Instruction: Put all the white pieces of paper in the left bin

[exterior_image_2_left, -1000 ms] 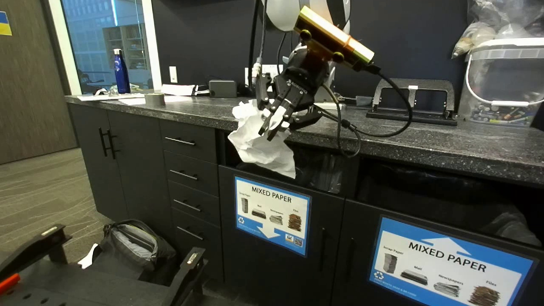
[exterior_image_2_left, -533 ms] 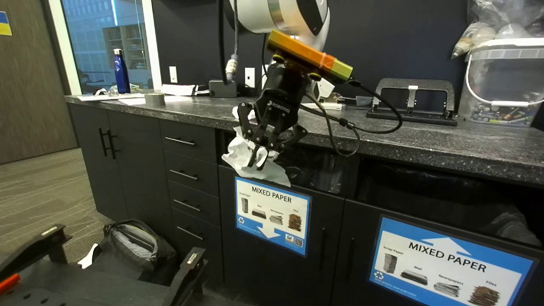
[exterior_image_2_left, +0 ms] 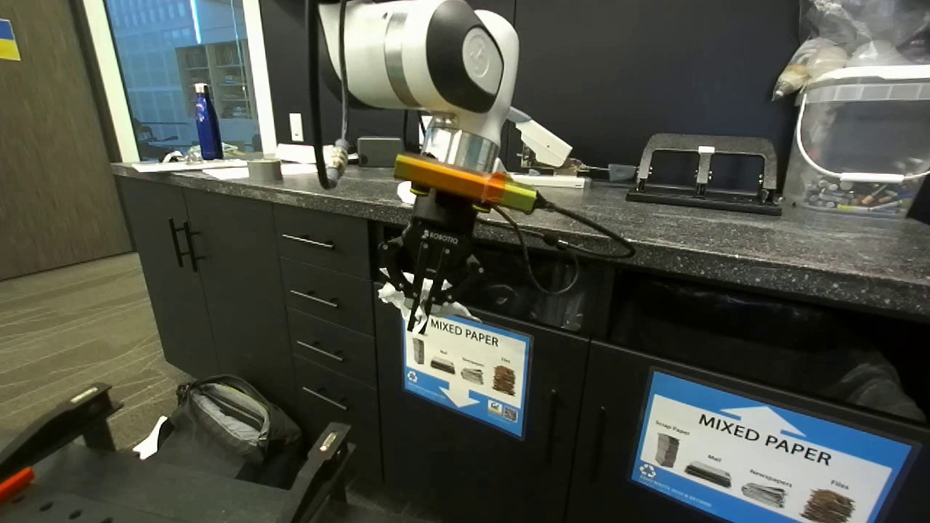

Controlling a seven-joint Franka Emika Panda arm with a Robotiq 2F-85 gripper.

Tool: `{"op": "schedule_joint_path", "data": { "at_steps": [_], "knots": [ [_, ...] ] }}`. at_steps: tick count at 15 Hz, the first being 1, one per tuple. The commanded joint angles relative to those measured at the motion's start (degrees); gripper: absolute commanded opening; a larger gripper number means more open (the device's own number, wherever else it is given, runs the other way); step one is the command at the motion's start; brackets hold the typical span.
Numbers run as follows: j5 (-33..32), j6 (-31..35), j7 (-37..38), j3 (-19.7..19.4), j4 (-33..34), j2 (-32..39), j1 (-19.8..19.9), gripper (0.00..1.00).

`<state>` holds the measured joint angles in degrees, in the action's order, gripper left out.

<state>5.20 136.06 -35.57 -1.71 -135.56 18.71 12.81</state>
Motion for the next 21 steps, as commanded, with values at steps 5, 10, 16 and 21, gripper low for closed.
{"op": "schedule_joint_path", "data": {
  "at_steps": [5,10,16,21],
  "knots": [
    [9.34,34.64,0.31,7.55,-5.52,4.8,2.59,0.09],
    [14.24,57.63,0.69,15.69,-3.65,13.33,6.95,0.09],
    [-0.22,82.56,23.14,15.44,-3.67,23.96,6.95,0.12],
    [-1.94,92.04,32.7,5.82,-0.38,29.33,-2.27,0.1]
  ]
}}
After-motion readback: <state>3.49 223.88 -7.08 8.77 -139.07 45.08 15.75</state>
